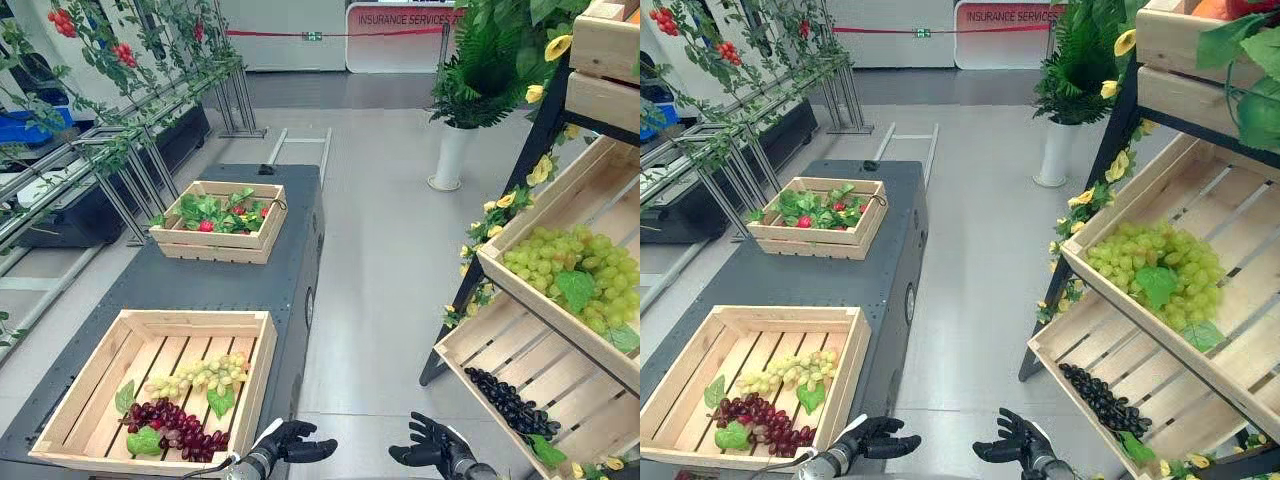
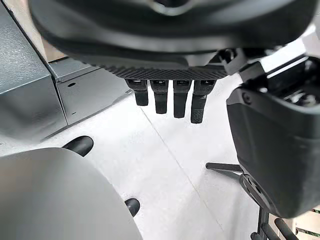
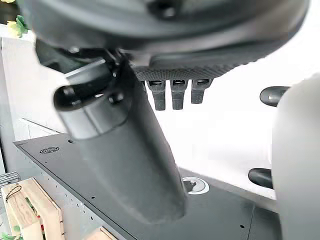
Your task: Pick up the fruits from the basket on one side to the basket on the other side
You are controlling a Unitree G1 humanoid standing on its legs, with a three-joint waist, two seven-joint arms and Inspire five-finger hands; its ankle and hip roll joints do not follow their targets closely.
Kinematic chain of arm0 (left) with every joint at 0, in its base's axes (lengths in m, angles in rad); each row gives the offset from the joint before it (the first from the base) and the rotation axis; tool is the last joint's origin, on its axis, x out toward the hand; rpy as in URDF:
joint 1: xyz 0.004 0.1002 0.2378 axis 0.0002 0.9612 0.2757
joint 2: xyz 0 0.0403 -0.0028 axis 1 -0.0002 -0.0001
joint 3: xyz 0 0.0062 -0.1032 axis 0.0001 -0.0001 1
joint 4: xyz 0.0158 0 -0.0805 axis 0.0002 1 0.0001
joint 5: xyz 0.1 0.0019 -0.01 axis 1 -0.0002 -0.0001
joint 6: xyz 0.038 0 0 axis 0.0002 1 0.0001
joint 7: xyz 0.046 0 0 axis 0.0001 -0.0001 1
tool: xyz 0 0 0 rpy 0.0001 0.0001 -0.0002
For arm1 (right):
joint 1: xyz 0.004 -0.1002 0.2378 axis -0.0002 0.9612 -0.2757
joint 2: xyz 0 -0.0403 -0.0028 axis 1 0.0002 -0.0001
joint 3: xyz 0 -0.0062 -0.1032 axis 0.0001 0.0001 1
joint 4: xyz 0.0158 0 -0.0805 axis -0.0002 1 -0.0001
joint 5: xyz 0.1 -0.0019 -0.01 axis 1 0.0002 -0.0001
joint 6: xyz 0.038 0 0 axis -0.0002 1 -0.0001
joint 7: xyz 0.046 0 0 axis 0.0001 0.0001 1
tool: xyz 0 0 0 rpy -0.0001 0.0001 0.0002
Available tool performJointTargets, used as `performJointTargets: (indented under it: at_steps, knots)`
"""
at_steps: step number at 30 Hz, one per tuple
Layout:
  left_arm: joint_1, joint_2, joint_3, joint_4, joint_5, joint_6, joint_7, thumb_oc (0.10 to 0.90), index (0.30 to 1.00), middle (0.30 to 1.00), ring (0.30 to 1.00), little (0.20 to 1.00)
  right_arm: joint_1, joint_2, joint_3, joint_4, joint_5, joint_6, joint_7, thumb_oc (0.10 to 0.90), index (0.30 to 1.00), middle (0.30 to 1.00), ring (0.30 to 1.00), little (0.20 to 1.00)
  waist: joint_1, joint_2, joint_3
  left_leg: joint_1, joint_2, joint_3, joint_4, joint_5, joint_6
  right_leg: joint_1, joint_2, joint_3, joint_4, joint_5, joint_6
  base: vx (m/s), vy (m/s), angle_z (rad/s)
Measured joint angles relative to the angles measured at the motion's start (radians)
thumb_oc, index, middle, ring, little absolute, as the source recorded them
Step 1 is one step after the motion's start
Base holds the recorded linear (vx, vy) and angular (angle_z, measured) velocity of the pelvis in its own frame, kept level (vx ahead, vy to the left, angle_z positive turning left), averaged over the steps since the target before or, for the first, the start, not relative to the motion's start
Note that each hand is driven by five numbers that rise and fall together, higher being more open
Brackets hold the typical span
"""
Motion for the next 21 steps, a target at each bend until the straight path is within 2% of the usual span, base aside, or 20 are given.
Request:
performJointTargets:
  at_steps: [8, 15, 18, 21]
  knots:
    - [0.001, -0.001, 0.000, 0.001, 0.000, 0.000, 0.002, 0.800, 0.900, 0.900, 0.900, 0.900, -0.005, 0.001, -0.001, 0.004, -0.055, -0.010, -0.079, 0.800, 0.900, 0.900, 0.900, 0.900, 0.000, 0.002, -0.002, 0.000, 0.001, 0.001, 0.000, -0.005, -0.002, -0.003, 0.000, 0.003, 0.000, -0.005, 0.000, -0.03, 0.007, 0.01]
    - [0.003, -0.005, -0.002, 0.001, 0.019, 0.000, 0.026, 0.800, 0.900, 0.900, 0.900, 0.900, -0.009, 0.004, 0.001, 0.007, -0.191, -0.034, -0.278, 0.800, 0.900, 0.900, 0.900, 0.900, 0.000, 0.009, -0.009, -0.002, 0.001, 0.022, 0.000, -0.004, 0.005, -0.015, 0.000, 0.025, 0.000, -0.003, 0.002, 0.00, -0.005, -0.07]
    - [0.006, -0.005, -0.007, 0.001, 0.045, 0.000, 0.036, 0.800, 0.900, 0.900, 0.900, 0.900, -0.010, 0.003, 0.000, 0.008, -0.221, -0.035, -0.326, 0.800, 0.900, 0.900, 0.900, 0.900, -0.005, 0.012, -0.011, 0.000, 0.000, 0.035, 0.000, -0.004, 0.004, -0.019, 0.000, 0.029, 0.000, 0.003, 0.002, -0.01, 0.001, -0.11]
    - [0.005, -0.005, -0.014, 0.001, 0.049, -0.001, 0.048, 0.800, 0.900, 0.900, 0.900, 0.900, -0.008, 0.003, 0.000, 0.008, -0.220, -0.038, -0.330, 0.800, 0.900, 0.900, 0.900, 0.900, -0.005, 0.012, -0.011, -0.001, -0.001, 0.040, 0.000, -0.004, 0.004, -0.021, -0.003, 0.033, 0.000, 0.002, 0.001, -0.02, 0.013, -0.06]
